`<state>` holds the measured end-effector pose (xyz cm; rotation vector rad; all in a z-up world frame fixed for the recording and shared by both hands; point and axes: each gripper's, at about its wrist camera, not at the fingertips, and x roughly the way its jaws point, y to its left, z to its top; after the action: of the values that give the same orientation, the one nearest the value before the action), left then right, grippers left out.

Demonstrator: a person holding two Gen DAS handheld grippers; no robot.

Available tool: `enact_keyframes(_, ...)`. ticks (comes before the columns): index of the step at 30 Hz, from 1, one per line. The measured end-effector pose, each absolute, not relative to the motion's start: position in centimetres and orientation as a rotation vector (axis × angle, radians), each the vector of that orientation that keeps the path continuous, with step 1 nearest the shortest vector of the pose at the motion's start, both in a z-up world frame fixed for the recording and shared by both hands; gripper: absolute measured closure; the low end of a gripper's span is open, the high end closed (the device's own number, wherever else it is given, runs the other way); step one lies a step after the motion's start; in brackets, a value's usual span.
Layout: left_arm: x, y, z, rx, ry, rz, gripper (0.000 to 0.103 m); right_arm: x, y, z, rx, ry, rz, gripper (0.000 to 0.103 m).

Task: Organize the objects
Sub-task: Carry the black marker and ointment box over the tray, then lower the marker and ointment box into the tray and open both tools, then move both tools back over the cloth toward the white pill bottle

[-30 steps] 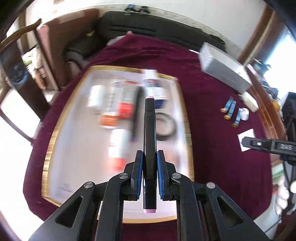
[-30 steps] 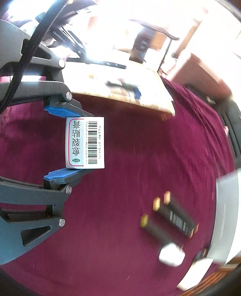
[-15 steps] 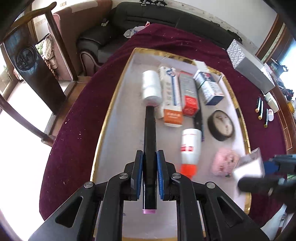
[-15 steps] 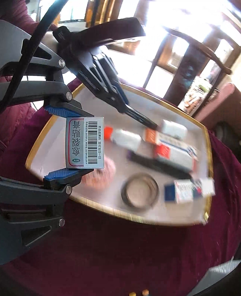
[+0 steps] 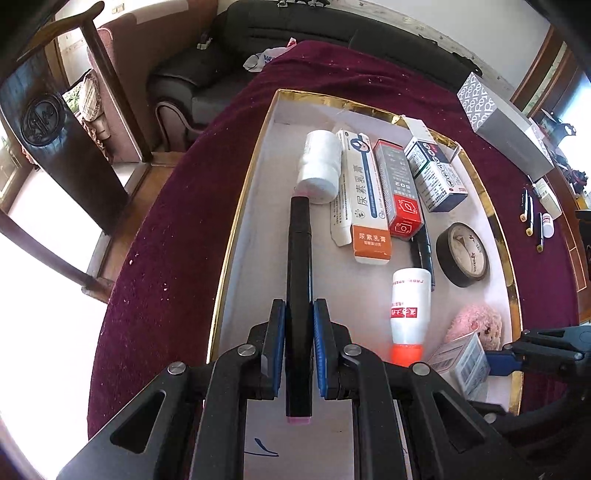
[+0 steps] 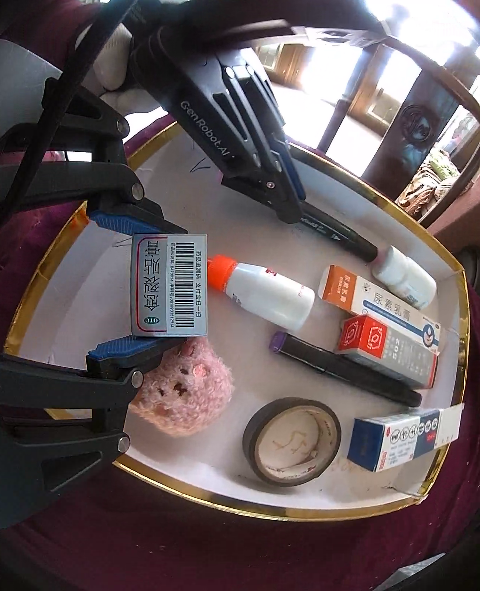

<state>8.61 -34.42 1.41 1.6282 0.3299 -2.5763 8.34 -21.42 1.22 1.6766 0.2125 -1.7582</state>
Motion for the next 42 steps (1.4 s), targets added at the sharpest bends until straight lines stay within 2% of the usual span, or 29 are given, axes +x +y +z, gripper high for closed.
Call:
enact_keyframes(7,8.6,-35.2,2.3,1.625,0.381,-2.545,0.09,8.2,-22.1,0.9,1.674,0.237,-1.759,0.057)
enact_keyframes(10,8.7,-35.5,3.3,1.601,0.396,-2.541,0.082,8.2,-22.5,0.8,1.674,0.24,-1.761,0.056)
enact_keyframes(12,8.9,-35.7,4.1,1.587,0.414,-2.533,0.072,8.2,-22.4,0.8,1.674,0.241,-1.765,0.056)
enact_keyframes(15,9.0,-35.7,5.2,1.559,0.427,-2.533,0.067,8.4,-22.7,1.1,1.666,0.263,-1.769,0.056)
enact_keyframes(21,9.2,-35.0,7.6,1.493,0.339,-2.539,0.059,9.2,-22.4,3.3,1.596,0.285,-1.791,0.054)
enact_keyframes(26,8.9,-34.0,9.0,1.468,0.264,-2.538,0.058,9.6,-20.8,5.3,1.539,0.231,-1.818,0.053)
enact_keyframes(34,8.4,-30.4,10.6,1.466,0.162,-2.564,0.058,7.7,-15.7,7.6,1.5,0.011,-1.909,0.049)
enact_keyframes(42,7.3,-24.2,11.5,1.496,0.059,-2.624,0.058,5.5,-5.7,7.9,1.546,-0.198,-2.031,0.048)
